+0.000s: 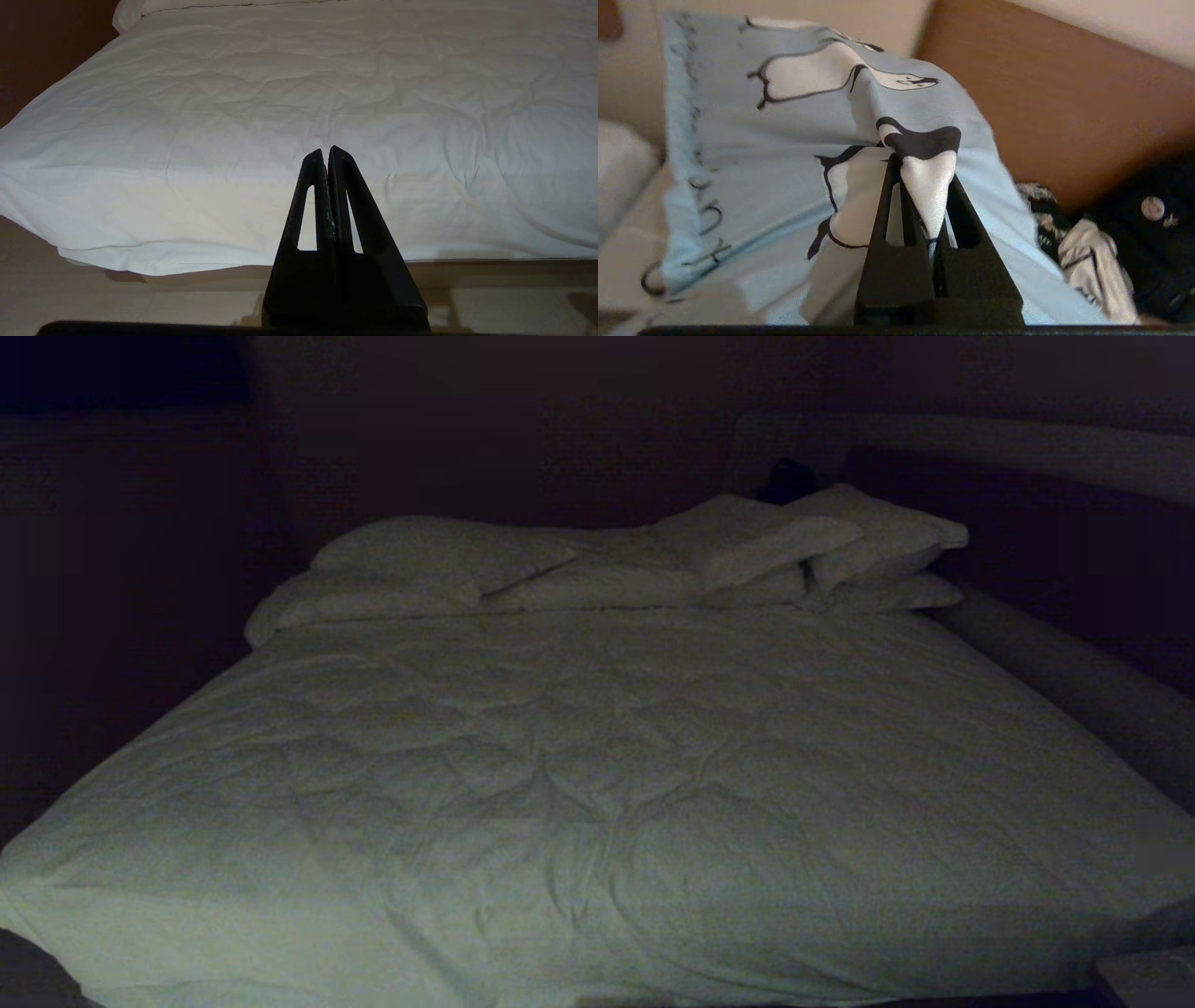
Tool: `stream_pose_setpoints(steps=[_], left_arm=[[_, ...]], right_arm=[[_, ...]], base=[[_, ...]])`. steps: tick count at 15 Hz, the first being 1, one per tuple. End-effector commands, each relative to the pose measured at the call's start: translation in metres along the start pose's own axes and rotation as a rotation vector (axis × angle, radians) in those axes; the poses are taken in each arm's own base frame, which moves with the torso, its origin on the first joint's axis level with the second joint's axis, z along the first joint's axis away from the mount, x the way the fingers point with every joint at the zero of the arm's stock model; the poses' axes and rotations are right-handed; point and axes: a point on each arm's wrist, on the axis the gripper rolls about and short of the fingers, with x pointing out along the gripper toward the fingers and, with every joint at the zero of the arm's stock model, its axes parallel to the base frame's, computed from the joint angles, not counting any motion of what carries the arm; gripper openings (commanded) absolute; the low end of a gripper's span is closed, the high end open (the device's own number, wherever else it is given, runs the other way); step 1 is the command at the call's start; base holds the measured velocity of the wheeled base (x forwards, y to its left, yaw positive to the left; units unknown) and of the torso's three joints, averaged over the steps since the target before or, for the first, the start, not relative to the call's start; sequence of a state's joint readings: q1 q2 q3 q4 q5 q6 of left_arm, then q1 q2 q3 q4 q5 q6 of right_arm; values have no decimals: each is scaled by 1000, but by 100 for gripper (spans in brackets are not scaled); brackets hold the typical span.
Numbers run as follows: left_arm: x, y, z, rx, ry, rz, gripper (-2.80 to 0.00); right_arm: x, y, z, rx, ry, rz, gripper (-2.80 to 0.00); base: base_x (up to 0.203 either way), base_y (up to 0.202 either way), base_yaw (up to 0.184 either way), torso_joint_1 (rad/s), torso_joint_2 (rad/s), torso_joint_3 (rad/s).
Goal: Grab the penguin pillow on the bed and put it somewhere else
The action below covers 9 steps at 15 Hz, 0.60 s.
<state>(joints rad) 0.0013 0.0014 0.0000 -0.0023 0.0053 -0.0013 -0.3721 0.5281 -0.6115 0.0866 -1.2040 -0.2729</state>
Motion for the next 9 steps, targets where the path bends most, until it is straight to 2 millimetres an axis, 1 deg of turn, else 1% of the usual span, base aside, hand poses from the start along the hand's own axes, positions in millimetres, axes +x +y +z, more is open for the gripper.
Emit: stream_pose_setpoints(steps=[1, 3, 5, 9], left_arm=[[0, 0, 0, 0, -1, 0, -280], [0, 0, 0, 0, -1, 0, -280], [0, 0, 0, 0, -1, 0, -280], [0, 0, 0, 0, -1, 1, -280]], right_arm=[[6, 18, 0, -80, 14, 72, -280], [11, 35, -3, -126, 35, 141, -280], [14, 46, -5, -120, 49, 228, -280], [14, 50, -3, -134, 47, 385, -280]], base=[[0, 0, 0, 0, 0, 0], [0, 0, 0, 0, 0, 0], [0, 0, 0, 0, 0, 0], [0, 0, 0, 0, 0, 0]])
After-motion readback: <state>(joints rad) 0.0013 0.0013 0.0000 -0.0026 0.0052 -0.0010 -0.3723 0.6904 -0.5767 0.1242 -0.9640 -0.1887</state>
